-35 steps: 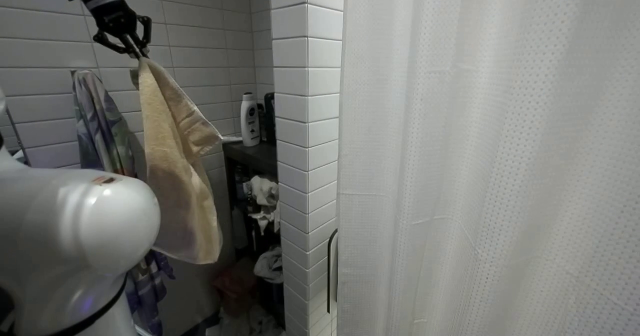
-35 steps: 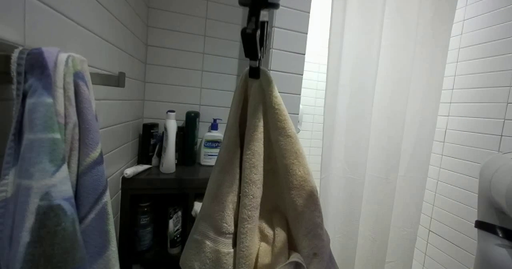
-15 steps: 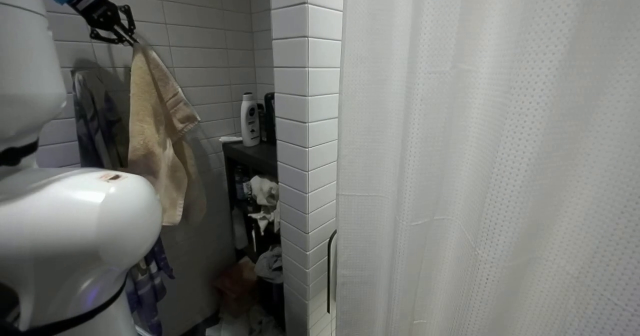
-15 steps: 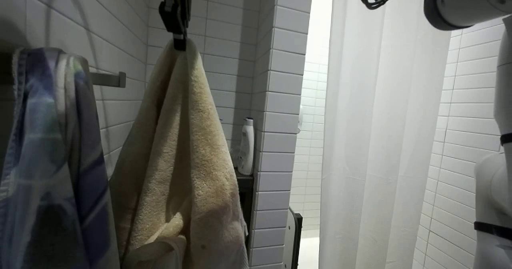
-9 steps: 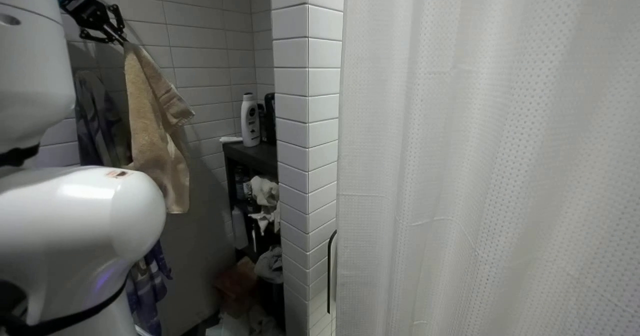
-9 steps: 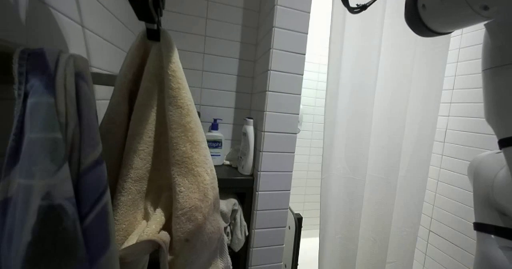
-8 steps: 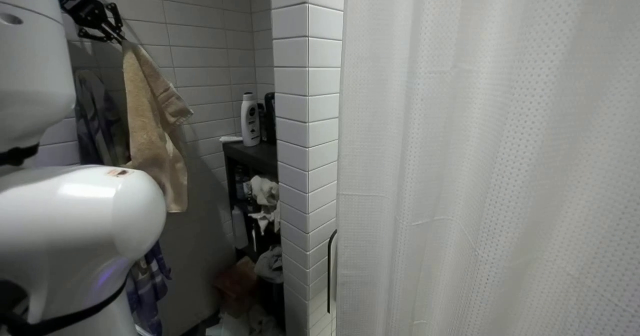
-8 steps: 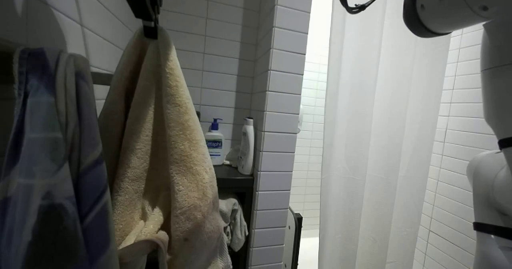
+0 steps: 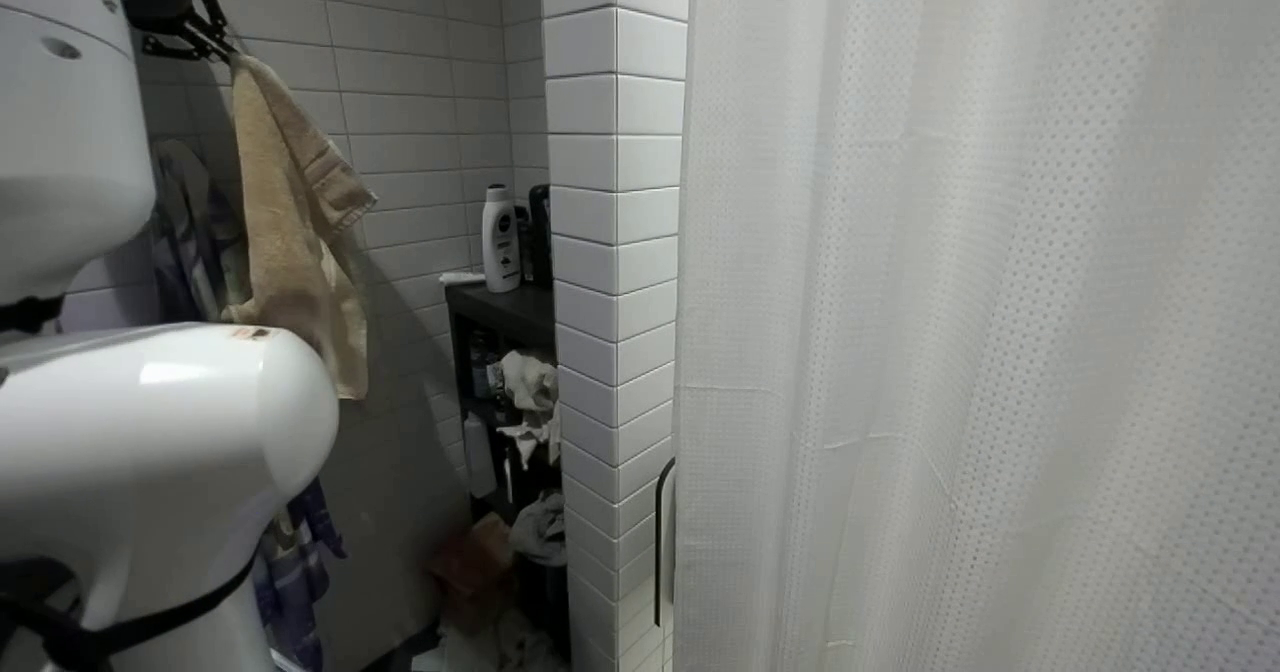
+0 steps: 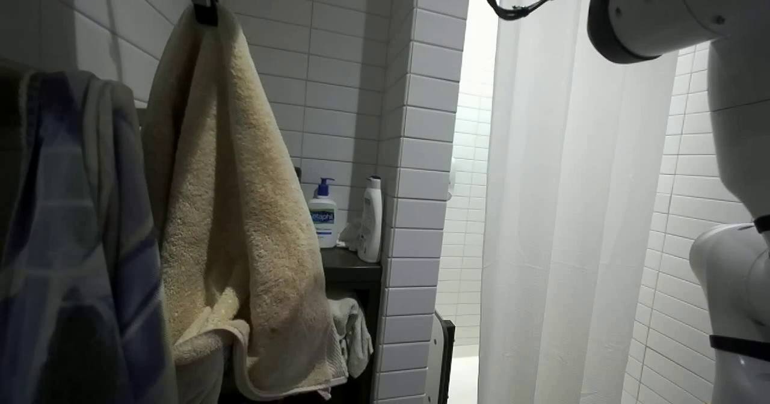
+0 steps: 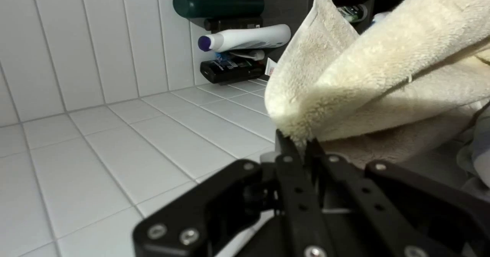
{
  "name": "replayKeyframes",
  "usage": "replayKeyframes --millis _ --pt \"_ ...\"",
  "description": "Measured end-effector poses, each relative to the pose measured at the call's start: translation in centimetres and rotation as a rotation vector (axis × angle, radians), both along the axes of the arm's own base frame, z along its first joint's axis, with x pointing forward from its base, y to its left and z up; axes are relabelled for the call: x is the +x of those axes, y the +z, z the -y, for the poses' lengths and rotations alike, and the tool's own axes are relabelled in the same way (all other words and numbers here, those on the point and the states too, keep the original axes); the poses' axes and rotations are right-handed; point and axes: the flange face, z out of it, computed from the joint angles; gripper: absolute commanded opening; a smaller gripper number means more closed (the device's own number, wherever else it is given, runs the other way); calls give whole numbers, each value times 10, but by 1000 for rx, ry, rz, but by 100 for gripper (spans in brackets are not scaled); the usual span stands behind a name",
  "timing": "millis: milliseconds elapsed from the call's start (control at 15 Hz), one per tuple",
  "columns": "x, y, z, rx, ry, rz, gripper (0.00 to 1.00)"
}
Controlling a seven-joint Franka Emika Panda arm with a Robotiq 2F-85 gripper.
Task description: Pick up the bath towel and put it on the wall hanger
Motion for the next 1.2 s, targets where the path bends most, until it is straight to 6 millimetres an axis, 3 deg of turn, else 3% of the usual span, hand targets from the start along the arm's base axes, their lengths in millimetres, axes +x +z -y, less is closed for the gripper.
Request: replayKeyframes --millis 400,600,933,1200 --pt "6 0 -28 -8 -15 29 2" --pt "39 -10 -30 14 5 -2 2" --pt "103 -26 -13 102 40 -69 2" --pt "123 -21 -3 266 74 -181 2"
